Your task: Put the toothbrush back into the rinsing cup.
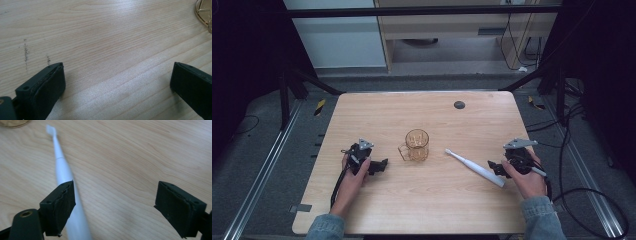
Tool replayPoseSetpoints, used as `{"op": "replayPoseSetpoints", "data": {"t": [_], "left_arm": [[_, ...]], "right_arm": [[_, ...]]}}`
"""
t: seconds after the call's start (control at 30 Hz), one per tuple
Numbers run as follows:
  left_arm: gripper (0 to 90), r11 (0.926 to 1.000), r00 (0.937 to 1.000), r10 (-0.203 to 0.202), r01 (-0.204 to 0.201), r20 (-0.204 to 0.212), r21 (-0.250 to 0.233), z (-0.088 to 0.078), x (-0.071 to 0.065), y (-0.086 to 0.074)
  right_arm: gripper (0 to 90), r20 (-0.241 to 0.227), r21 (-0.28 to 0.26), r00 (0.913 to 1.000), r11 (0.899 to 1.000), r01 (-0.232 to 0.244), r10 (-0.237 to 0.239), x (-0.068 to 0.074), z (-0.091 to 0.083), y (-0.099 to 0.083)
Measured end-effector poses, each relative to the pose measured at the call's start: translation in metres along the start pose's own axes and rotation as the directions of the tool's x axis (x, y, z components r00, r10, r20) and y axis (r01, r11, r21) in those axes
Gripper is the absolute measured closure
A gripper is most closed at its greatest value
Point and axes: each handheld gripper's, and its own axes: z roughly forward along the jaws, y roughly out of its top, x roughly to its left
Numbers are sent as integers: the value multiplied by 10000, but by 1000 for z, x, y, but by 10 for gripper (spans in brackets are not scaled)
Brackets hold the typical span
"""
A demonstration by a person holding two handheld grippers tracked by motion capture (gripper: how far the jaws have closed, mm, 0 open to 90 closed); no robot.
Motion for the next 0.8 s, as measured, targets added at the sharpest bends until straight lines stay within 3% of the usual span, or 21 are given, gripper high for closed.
{"op": "replayPoseSetpoints", "data": {"t": [0.1, 0.3, 0.37, 0.4, 0.43, 0.57, 0.7, 0.8], "left_arm": [[0, 9999, 9999, -104, 103, -88, -34, 2, 0, 2], [0, 9999, 9998, -146, 146, -156, -7, 2, -1, 2], [0, 9999, 9997, -170, 170, -180, -6, 2, -1, 2], [0, 9999, 9997, -170, 170, -180, -6, 2, -1, 2], [0, 9998, 9997, -174, 174, -182, -6, 2, -1, 2], [0, 9999, 9997, -158, 158, -202, 9, 2, -1, 2], [0, 9999, 9997, -150, 150, -195, 5, 2, -1, 2], [0, 9999, 9997, -152, 152, -195, 7, 2, -1, 2]], "right_arm": [[184, -432, -92, 9972, 9981, 605, -608, 15, -6, 7], [202, -406, 62, 9899, 9907, 1359, -1355, 29, -11, 15], [206, -399, 259, 9831, 9834, 1798, -1787, 36, -7, 19], [206, -399, 259, 9831, 9834, 1798, -1787, 36, -7, 19], [205, -387, 582, 9807, 9793, 1938, -1917, 40, -5, 22], [202, -388, 711, 9836, 9813, 1786, -1762, 45, -6, 23], [201, -193, 1371, 9814, 9719, 1916, -1908, 48, -2, 31], [208, -249, 1446, 9816, 9709, 1908, -1892, 47, 0, 36]]}}
